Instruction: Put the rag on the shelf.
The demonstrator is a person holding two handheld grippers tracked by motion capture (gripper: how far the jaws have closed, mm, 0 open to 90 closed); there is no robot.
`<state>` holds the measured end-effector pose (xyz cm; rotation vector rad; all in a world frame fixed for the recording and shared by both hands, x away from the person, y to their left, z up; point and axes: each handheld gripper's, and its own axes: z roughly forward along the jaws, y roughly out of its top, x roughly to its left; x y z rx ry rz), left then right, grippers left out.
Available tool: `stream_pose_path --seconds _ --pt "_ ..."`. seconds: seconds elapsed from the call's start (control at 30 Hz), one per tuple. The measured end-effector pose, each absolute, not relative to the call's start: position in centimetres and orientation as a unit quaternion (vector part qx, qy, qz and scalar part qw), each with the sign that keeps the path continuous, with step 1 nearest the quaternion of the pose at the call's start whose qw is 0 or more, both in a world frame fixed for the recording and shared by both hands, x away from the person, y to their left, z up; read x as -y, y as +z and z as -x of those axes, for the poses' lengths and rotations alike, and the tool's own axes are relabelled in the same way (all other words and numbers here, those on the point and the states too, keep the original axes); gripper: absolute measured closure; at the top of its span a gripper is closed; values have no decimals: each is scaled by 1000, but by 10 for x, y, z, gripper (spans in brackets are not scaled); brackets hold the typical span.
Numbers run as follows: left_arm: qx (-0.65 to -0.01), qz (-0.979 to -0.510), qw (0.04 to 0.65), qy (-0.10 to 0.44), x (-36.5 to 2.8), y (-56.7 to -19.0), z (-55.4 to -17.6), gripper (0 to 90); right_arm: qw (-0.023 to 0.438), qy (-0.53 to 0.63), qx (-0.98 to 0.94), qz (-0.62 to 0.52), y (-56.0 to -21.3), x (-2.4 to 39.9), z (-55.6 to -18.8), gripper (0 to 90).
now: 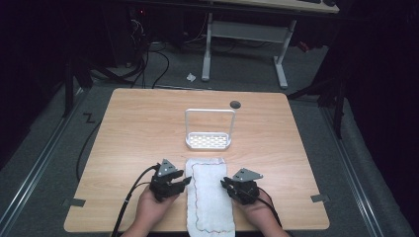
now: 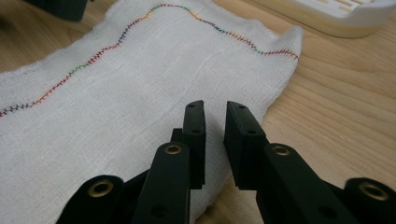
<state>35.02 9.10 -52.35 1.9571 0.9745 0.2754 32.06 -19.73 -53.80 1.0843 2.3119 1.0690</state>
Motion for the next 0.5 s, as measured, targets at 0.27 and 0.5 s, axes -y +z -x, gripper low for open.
stream_pose_path --seconds 0.27,0.5 --pt "-424 -769 464 116 -93 -522 -375 526 176 383 -813 -402 -538 197 -319 774" --pt "-453 -765 444 116 -74 -531 -394 519 176 383 -816 -396 -538 197 -318 727"
